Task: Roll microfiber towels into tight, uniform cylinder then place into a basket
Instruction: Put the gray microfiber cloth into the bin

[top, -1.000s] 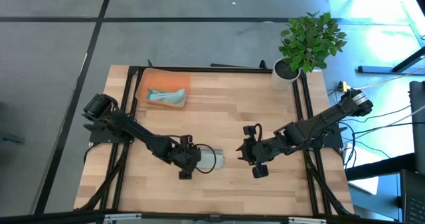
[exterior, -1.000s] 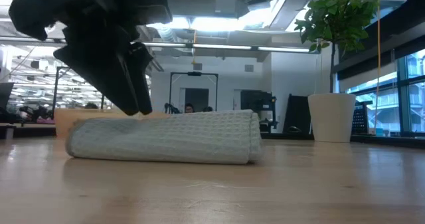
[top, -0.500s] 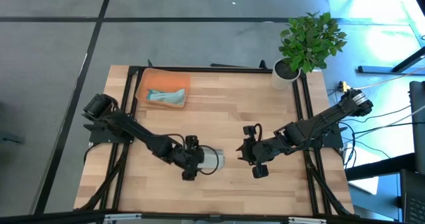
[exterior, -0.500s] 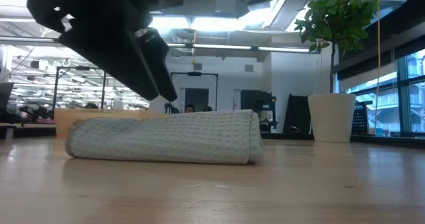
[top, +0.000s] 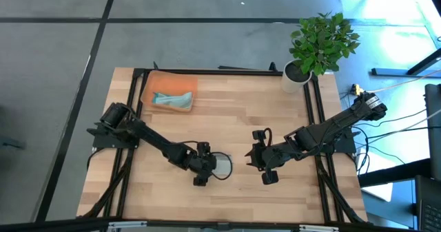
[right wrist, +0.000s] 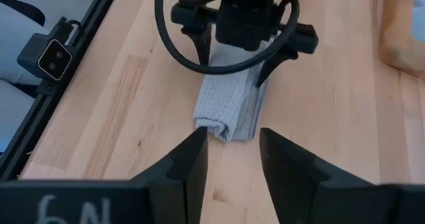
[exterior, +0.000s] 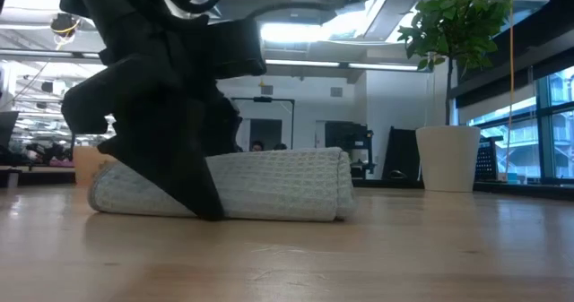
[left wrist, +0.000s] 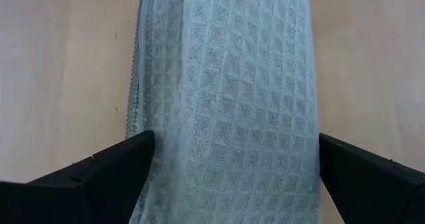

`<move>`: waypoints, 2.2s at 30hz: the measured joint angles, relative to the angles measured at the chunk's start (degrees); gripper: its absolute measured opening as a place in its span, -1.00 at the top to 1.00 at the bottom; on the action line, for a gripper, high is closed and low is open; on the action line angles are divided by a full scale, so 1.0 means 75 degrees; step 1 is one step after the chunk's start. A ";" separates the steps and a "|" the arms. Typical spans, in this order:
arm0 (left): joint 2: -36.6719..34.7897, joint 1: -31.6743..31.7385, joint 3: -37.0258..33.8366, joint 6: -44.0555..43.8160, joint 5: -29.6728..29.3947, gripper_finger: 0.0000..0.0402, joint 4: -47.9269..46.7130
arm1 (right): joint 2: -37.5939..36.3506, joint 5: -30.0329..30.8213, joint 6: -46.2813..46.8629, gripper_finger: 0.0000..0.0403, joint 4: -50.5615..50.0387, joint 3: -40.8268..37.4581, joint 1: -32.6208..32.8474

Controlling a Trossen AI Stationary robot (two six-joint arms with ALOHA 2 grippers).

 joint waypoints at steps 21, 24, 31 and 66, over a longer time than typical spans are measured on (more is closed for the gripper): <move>0.0165 0.0070 0.0023 -0.0386 -0.0043 -0.98 -0.0016 | 0.0000 0.0000 0.0000 0.32 0.0035 0.0000 0.0000; 0.0170 0.0087 0.0020 -0.0457 -0.0064 -0.96 -0.0033 | 0.0000 0.0000 0.0000 0.32 0.0035 0.0000 0.0000; 0.0182 0.0087 0.0015 -0.0575 -0.0354 -0.79 -0.0022 | 0.0000 0.0000 0.0000 0.32 0.0032 0.0000 0.0000; 0.0207 0.0108 0.0317 -0.0797 -0.0339 0.65 -0.0498 | 0.0000 0.0000 0.0000 0.32 0.0032 0.0000 0.0000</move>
